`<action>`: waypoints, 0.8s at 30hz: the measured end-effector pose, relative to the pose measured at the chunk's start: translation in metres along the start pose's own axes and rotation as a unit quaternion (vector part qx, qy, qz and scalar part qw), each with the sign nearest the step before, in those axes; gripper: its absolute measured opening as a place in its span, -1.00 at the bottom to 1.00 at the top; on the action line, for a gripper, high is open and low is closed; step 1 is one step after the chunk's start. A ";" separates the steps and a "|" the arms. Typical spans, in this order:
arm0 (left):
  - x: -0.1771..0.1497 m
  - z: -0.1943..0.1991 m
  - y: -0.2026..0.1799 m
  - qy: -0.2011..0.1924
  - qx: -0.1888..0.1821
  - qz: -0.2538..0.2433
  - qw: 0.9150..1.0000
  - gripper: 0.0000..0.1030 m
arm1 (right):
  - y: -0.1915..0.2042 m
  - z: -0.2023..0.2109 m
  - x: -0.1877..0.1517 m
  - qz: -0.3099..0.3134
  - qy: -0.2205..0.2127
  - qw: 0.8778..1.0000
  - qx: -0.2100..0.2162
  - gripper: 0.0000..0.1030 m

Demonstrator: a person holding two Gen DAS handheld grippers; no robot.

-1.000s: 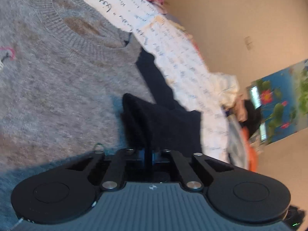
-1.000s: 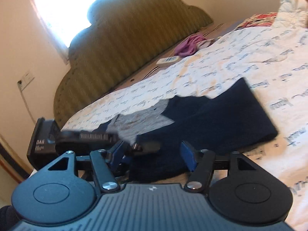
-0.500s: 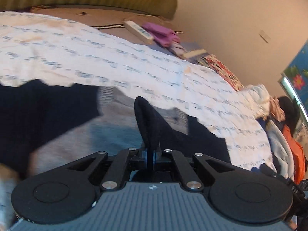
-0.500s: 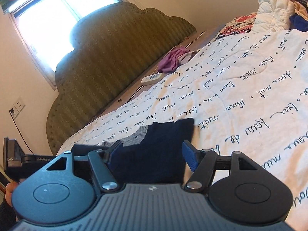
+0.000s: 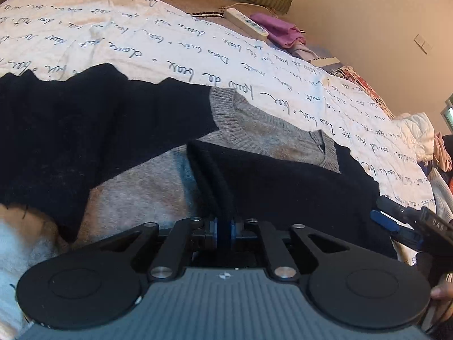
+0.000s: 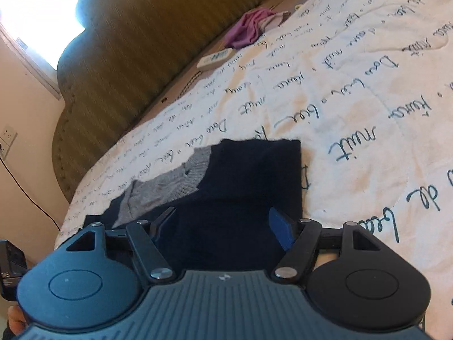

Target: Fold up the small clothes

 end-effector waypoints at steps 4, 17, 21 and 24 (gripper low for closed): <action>0.007 0.044 -0.008 -0.078 0.038 -0.014 0.996 -0.69 | -0.004 0.004 -0.013 0.023 -0.040 0.999 0.021 0.35; -0.038 -0.019 -0.054 -0.127 0.061 -0.150 0.979 -0.08 | -0.001 0.006 -0.018 0.045 -0.059 0.997 0.014 0.36; -0.036 -0.014 -0.053 -0.121 0.056 -0.149 0.980 -0.08 | -0.001 0.006 -0.018 0.045 -0.060 0.997 0.016 0.36; -0.027 0.008 -0.042 -0.118 0.024 -0.123 0.985 -0.09 | -0.002 0.007 -0.019 0.040 -0.061 0.997 0.020 0.36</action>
Point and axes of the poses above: each gripper's, at about its wrist camera, not at the fingertips, and z roughly against the way its jaws point, y to its left, x to its top, the point moved 3 cm from there along -z, roughly the way its jaws point, and after that the axes turned 6 degrees about z, right-handed, at the moved point
